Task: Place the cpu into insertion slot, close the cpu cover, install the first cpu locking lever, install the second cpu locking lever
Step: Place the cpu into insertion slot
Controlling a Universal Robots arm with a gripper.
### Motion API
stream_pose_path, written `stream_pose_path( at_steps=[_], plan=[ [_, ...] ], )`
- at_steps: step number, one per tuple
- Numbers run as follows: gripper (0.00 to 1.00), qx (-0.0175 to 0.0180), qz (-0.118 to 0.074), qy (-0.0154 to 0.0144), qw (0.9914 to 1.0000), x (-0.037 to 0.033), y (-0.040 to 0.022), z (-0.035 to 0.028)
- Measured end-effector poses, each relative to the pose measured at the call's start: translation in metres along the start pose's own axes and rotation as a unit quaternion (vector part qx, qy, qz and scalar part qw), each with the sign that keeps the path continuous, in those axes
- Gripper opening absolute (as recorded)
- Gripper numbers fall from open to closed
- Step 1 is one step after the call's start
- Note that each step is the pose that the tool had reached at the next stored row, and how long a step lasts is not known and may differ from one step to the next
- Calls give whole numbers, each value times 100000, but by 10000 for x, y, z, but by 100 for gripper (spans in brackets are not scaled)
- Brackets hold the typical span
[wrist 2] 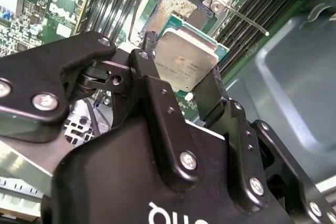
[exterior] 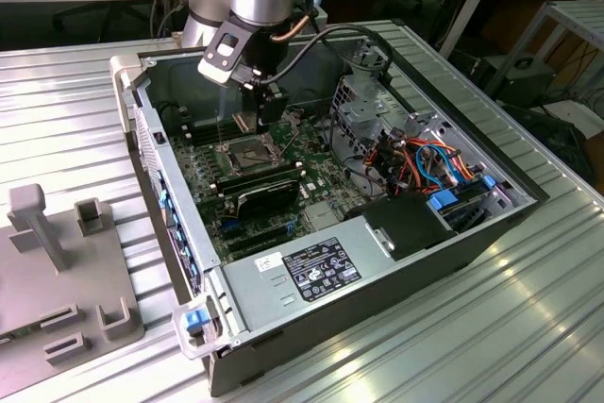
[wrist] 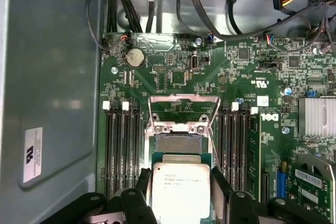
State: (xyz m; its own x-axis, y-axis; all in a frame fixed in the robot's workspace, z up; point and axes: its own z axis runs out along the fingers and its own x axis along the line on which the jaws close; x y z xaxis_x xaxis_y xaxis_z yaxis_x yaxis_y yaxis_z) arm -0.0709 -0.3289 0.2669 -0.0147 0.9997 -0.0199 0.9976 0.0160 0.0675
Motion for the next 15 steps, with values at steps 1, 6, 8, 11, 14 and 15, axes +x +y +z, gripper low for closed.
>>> stream_pose_path(
  at_steps=[1,6,8,11,14,15],
  plan=[
    [55,-2,16,3,100000,1,-1,15],
    [55,-742,84,-27,99997,5,-6,82],
    [55,-994,105,-29,99995,12,-9,104],
    [55,-1026,161,-27,99995,18,-12,159],
    [55,-1022,226,-30,99995,22,-16,206],
    [55,-1020,244,-35,99994,24,-18,229]
  ],
)
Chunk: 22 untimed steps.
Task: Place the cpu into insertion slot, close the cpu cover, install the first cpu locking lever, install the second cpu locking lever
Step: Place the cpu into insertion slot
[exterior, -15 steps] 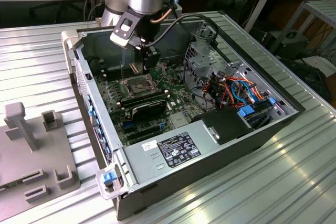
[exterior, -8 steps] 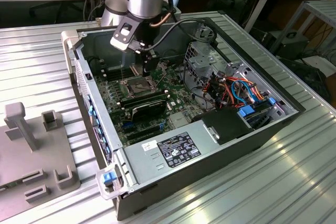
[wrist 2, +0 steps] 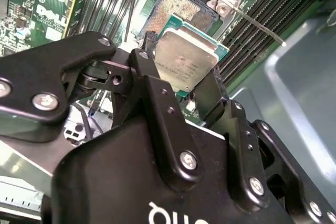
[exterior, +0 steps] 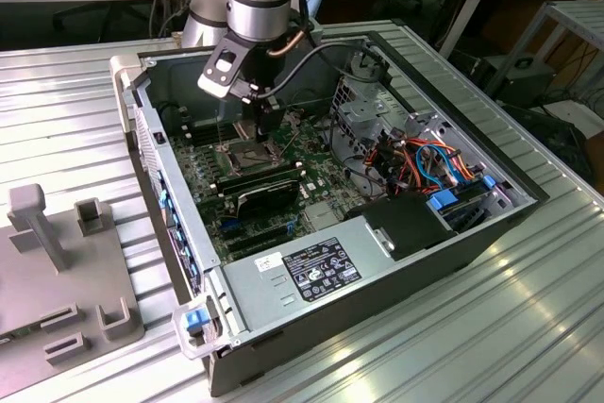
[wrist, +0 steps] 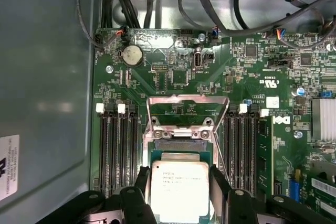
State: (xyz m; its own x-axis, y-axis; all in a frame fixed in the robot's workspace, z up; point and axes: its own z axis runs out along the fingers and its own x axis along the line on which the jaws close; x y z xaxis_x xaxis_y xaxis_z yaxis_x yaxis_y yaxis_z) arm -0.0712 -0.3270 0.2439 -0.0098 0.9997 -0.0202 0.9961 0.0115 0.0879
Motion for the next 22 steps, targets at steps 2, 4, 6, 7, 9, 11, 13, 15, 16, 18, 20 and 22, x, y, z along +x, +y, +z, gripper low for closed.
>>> stream_pose_path(
  at_steps=[2,4,6,7,9,11,13,15,16,18,20,22],
  plan=[
    [55,1,17,-1,100000,4,-6,49],
    [55,-21,16,4,100000,5,-37,98],
    [55,-74,15,6,100000,6,-52,144],
    [55,-115,8,4,100000,5,-55,179],
    [55,-145,15,2,100000,6,-63,249],
    [55,-148,26,2,100000,7,-70,290],
    [55,-139,15,-6,100000,-10,-74,322],
    [55,-148,13,6,100000,-22,-79,378],
    [55,-145,0,4,100000,-22,-81,404],
    [55,-143,-64,7,100000,-30,-81,414],
    [55,-150,-87,20,100000,-42,-83,417],
    [55,-144,-74,13,100000,-44,-84,419]
  ],
)
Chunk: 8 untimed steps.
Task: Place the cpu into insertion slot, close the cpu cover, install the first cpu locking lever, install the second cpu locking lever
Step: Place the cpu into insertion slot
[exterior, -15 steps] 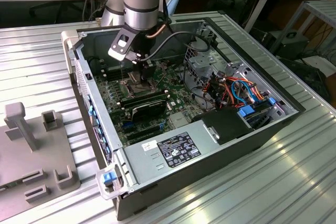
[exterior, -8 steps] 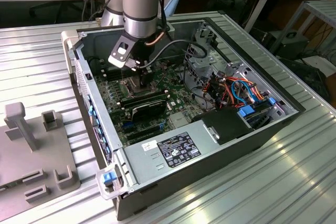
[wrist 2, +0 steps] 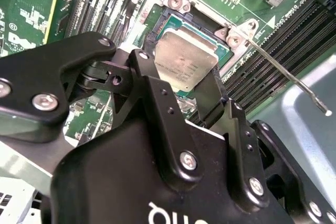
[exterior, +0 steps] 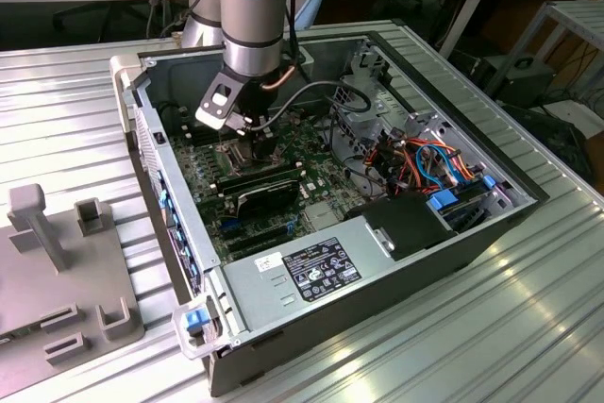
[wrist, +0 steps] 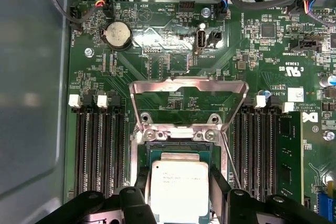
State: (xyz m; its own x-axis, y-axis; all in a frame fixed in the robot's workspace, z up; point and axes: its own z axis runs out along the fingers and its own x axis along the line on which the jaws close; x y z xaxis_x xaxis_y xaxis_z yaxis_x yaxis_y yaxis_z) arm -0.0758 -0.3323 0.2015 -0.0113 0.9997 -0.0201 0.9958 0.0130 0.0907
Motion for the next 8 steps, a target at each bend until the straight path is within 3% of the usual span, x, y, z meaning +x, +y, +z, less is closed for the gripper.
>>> stream_pose_path(
  at_steps=[8],
  plan=[
    [55,1,-4,6,100000,0,1,4]
  ],
)
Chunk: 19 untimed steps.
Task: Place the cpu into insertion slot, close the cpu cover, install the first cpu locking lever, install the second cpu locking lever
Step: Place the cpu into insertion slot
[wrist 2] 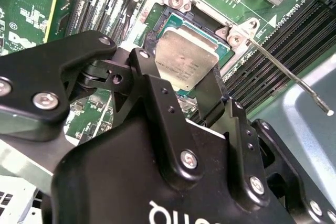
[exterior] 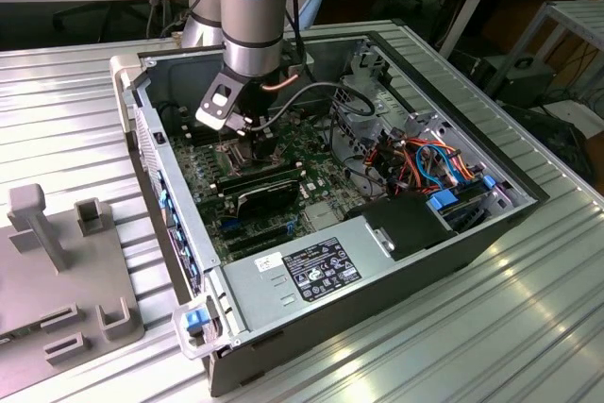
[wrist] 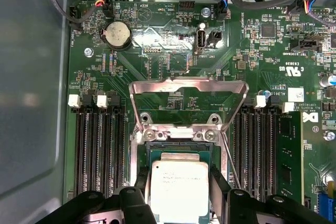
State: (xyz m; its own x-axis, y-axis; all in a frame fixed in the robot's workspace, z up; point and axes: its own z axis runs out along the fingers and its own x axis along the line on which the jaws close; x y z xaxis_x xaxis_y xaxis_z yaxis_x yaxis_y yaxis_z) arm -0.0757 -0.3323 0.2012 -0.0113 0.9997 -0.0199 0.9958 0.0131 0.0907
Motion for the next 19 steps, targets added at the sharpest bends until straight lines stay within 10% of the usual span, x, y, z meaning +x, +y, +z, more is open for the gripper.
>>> stream_pose_path(
  at_steps=[19],
  plan=[
    [55,1,17,139,100000,0,13,22]
  ],
)
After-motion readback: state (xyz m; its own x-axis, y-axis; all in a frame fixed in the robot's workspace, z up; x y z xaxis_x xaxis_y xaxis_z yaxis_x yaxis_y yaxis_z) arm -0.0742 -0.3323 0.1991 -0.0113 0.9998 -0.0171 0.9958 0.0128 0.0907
